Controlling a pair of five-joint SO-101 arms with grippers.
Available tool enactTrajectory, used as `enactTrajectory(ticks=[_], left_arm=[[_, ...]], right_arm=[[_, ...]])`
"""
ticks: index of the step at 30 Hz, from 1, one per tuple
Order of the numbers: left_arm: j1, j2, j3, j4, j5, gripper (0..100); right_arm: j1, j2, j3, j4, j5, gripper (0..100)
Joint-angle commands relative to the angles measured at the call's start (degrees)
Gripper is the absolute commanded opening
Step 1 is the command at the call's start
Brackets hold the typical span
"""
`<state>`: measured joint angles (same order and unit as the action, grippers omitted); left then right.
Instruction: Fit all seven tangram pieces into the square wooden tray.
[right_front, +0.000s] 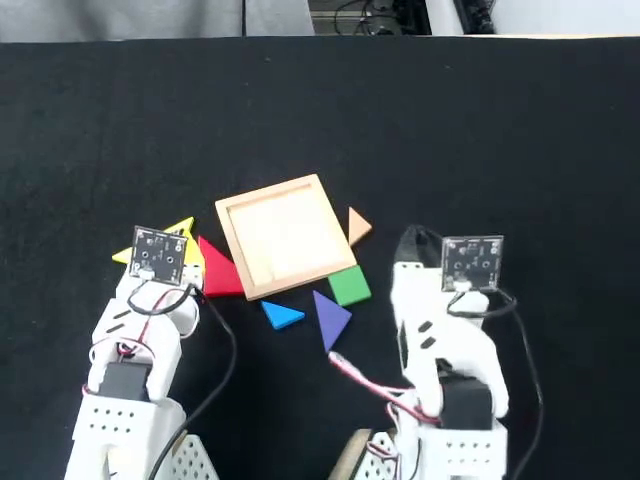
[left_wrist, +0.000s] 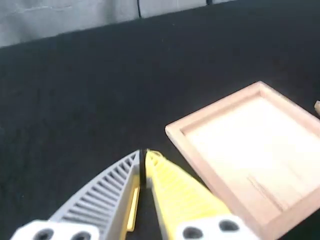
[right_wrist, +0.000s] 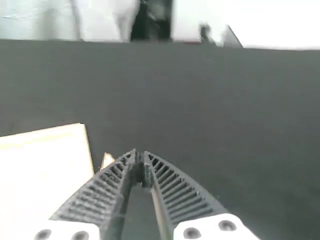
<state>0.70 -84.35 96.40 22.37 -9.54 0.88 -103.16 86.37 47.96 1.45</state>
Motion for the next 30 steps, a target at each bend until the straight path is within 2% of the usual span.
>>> enactTrajectory(ticks=[1, 4, 8, 12, 21, 23, 28, 30], left_arm=[[0.6, -0.6, 0.3, 0.1, -0.5, 3], [0.6, -0.6, 0.3, 0.1, -0.5, 3], [0.6, -0.6, 0.3, 0.2, -0.5, 3], [0.6, -0.5, 0.0, 0.2, -0.5, 3], [0.6, -0.5, 0.3, 0.2, -0.5, 3], [0.7, -0.5, 0.3, 0.2, -0.5, 3], [2.3, -0.5, 0.4, 0.2, -0.9, 3], [2.3, -0.5, 0.4, 0.2, -0.9, 3]], right_arm=[[-5.7, -4.5, -10.2, 5.5, -0.9, 1.3], [-8.7, -0.7, -15.3, 7.6, -1.6, 1.5], [-9.5, 13.2, -22.2, 6.9, 1.6, 1.5], [-9.4, 36.8, -36.6, 9.9, 1.1, 1.5], [-10.5, 89.5, -79.0, 29.4, 1.1, 2.1], [-12.1, 98.2, -85.8, 32.3, 1.1, 7.4], [-18.3, 117.1, -100.0, 34.2, 1.9, 29.6], [-19.7, 123.8, -105.7, 34.2, 4.1, 33.8]])
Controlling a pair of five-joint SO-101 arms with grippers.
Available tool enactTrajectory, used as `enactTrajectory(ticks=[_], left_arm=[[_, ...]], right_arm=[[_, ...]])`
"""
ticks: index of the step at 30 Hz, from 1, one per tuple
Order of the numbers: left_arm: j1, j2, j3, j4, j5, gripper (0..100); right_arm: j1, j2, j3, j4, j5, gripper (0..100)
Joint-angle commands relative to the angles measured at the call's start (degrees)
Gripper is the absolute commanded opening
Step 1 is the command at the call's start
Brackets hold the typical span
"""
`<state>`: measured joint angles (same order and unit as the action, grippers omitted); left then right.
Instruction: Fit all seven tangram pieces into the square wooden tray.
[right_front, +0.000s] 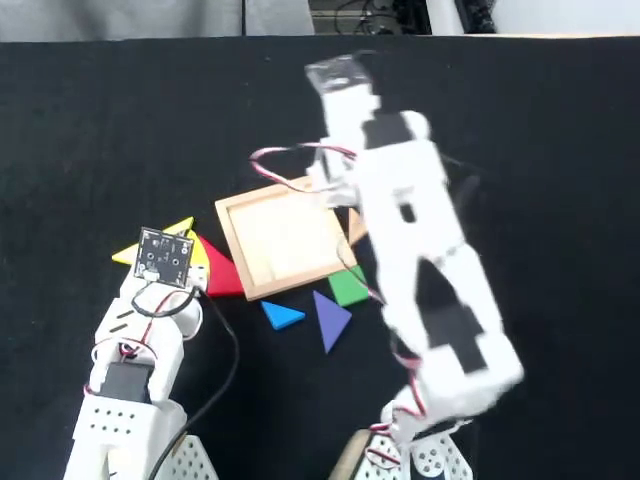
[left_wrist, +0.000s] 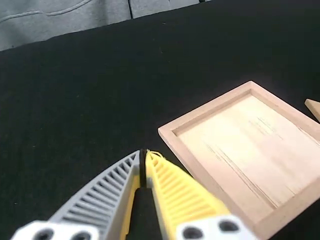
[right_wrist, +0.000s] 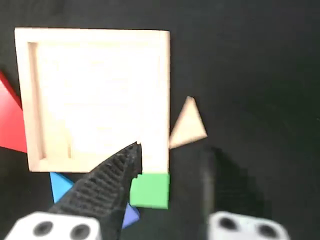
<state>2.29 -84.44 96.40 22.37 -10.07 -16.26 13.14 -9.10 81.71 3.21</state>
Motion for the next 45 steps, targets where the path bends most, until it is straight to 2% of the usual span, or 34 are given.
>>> enactTrajectory(ticks=[1, 8, 17, 26, 35, 42, 45], left_arm=[[0.7, -0.4, 0.4, 0.2, -0.4, 3], [0.8, -0.4, 0.4, 0.2, -0.4, 3], [2.8, -0.4, 1.0, 0.1, -0.5, 3], [2.9, -0.4, 1.2, 0.1, -0.5, 3], [2.9, -0.5, 1.2, 0.1, -0.5, 3], [2.9, -0.5, 1.2, 0.1, -0.5, 3], [2.9, -0.5, 1.2, 0.1, -0.5, 3]], right_arm=[[-2.8, 10.9, -13.2, 0.4, 3.2, 33.8], [-1.8, 31.8, -32.7, 3.4, 3.5, 33.9], [-0.9, 47.9, -55.5, 12.9, 3.5, 33.8], [2.1, 58.3, -73.2, 18.5, 3.9, 20.3], [2.4, 61.7, -77.6, 19.3, 3.4, 19.1], [2.5, 60.4, -77.5, 19.5, 0.3, 0.8], [3.1, 60.4, -77.5, 19.5, 0.2, 1.5]])
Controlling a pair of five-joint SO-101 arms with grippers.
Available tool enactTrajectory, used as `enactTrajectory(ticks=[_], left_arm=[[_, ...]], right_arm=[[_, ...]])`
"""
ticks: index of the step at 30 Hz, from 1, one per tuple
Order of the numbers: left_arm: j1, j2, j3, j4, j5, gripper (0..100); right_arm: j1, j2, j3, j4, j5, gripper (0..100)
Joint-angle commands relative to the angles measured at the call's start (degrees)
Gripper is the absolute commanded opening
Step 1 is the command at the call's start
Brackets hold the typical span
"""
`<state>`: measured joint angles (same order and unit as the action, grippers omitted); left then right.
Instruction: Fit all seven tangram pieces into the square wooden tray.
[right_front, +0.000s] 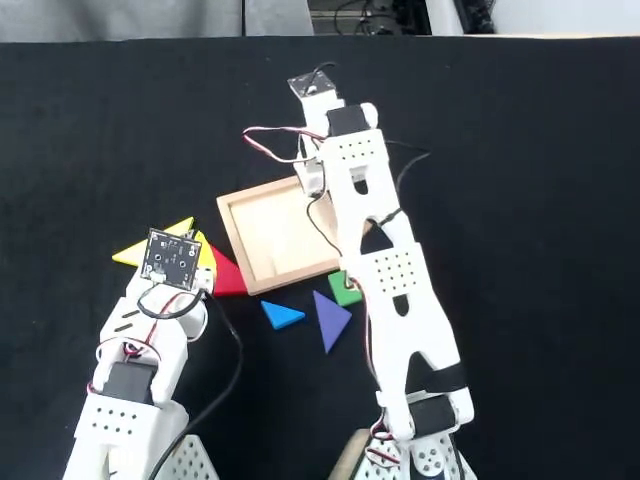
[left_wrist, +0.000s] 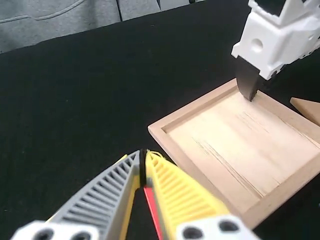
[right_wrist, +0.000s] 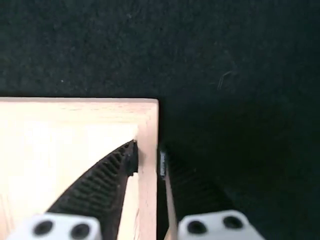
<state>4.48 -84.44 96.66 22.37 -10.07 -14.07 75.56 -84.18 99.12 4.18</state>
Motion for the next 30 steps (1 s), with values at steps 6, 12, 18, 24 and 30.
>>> enactTrajectory(ticks=[6, 12, 18, 24, 30], left_arm=[[0.7, -0.5, 0.9, 0.1, -0.5, 3], [0.8, -0.5, 0.9, 0.1, -0.5, 3], [0.8, -0.5, 0.9, 0.1, -0.5, 3], [0.8, -0.5, 0.9, 0.1, -0.5, 3], [0.8, -0.5, 1.0, 0.1, -0.5, 3]], right_arm=[[4.7, -4.2, -2.3, 2.2, -9.2, 1.1], [6.0, -8.8, 5.7, 2.2, -14.5, 1.1], [3.2, -15.9, 17.4, 2.1, -15.6, 1.1], [3.2, -18.4, 21.7, 1.8, -7.0, 1.1], [3.3, -18.3, 22.2, 1.7, -7.1, 1.1]])
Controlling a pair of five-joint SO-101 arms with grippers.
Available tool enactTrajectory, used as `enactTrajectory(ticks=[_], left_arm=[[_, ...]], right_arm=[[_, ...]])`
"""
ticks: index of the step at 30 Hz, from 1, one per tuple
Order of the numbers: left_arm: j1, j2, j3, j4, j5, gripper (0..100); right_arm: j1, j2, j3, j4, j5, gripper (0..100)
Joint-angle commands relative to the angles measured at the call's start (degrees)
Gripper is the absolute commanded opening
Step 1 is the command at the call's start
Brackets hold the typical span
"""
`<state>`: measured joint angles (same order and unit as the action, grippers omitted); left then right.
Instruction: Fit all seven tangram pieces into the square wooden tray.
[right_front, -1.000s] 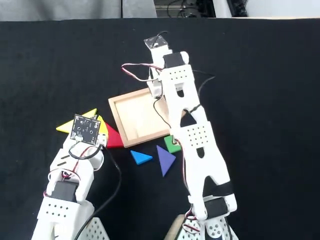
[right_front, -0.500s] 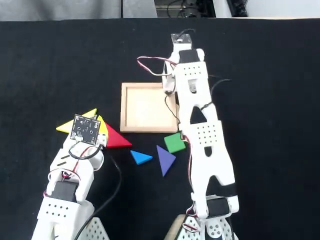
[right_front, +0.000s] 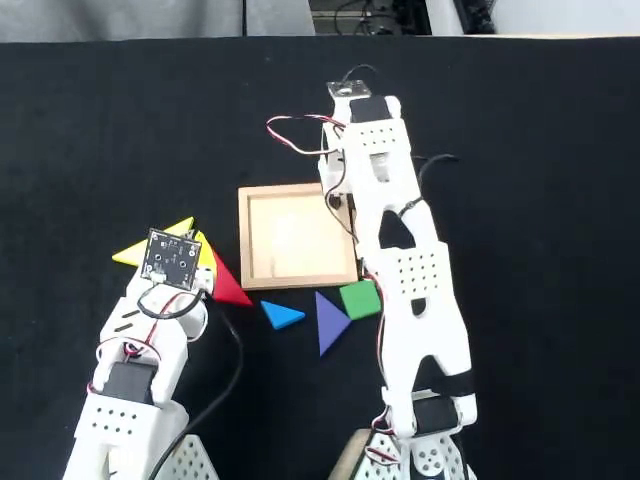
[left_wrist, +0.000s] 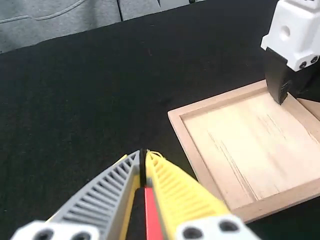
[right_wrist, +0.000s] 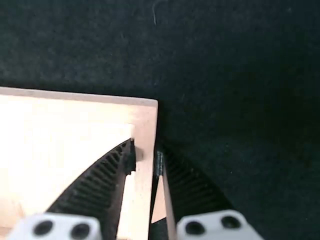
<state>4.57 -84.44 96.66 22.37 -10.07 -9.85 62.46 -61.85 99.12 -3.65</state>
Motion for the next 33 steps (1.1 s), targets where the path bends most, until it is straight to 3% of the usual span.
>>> enactTrajectory(ticks=[1, 9, 15, 22, 33], left_arm=[[0.7, -0.5, 1.0, 0.1, -0.5, 3], [0.2, -0.5, 0.9, 0.1, -0.4, 3], [0.2, -0.5, 0.7, 0.2, -0.4, 3], [0.7, -0.5, 0.4, 0.2, -4.0, 3], [-2.6, -0.4, -2.2, 2.5, -4.8, 3]], right_arm=[[-1.0, -5.2, -0.1, 1.7, 0.7, 1.1], [-1.4, -4.2, -0.8, 1.4, 0.4, 1.7], [-3.4, -6.4, -0.6, 1.8, 0.7, 16.3], [-3.3, -14.4, 1.0, 2.1, 0.7, 17.8], [-2.5, -49.7, 34.7, -3.3, 2.5, 17.8]])
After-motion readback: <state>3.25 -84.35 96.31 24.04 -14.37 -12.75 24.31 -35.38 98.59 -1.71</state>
